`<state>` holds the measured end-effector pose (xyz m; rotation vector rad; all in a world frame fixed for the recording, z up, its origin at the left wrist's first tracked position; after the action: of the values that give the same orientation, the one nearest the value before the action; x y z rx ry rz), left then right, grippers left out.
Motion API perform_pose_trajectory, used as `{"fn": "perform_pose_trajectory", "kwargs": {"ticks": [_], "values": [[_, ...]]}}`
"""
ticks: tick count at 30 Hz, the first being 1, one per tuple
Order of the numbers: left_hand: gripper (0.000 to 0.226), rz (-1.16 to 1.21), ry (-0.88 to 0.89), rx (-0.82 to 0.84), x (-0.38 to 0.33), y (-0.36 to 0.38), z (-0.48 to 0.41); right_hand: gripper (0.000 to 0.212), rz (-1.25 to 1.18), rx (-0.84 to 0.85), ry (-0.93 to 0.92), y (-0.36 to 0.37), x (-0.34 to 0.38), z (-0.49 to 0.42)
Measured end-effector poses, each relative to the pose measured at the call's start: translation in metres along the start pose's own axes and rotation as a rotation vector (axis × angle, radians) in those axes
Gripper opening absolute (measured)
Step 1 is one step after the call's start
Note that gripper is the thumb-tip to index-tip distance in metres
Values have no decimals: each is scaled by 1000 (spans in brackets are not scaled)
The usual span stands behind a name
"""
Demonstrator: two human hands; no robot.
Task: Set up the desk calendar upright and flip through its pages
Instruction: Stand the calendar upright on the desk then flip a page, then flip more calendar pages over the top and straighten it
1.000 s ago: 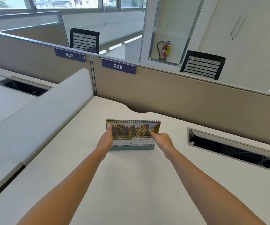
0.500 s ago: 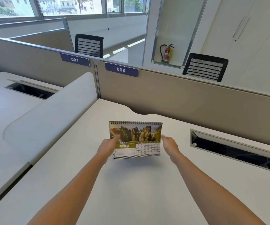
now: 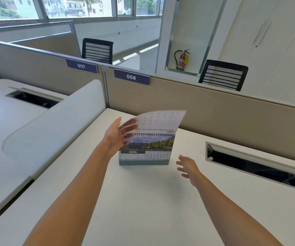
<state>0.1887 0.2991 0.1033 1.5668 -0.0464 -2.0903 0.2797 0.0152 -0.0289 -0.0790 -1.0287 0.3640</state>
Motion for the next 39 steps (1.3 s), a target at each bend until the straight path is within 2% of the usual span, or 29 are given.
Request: {"fn": "perform_pose_trajectory", "kwargs": {"ticks": [2,4,12,16,18,22,26,31,39], "values": [[78,40,27,-32,-4,1,-8,34,43,12,-32,8,1,-1],[86,7,50,-97,-4,0,-14,42,89,25,-76,17,5,-2],[80,-463,64,-396,11,-21,-18,63,171,-41,-309,43,22,4],[72,-647,105,-429,25,-26,-16,65,122,-62,-327,50,19,6],[69,-585,107,-463,34,-34,-18,62,102,-58,-322,51,15,5],[73,-248,-1,-541,72,-52,-14,60,88,-51,-290,52,8,2],[72,-265,-113,-520,108,-63,-11,61,88,-43,-258,53,2,-1],[63,-381,-96,-345,125,-57,-13,67,109,-37,-248,52,0,-3],[66,-466,-107,-316,131,-48,-8,65,111,-24,-310,55,6,-1]]}}
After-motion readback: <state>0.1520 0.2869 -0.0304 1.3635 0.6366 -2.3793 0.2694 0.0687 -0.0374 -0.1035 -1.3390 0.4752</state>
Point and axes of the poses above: each hand's wrist, its own z-axis away from the middle knuckle, its own y-axis out of the palm, x = y × z, the point moved 8 cm from there along -z, towards the middle knuckle, and after that the axes turned 1 degree about -y, right-handed, at the moved point
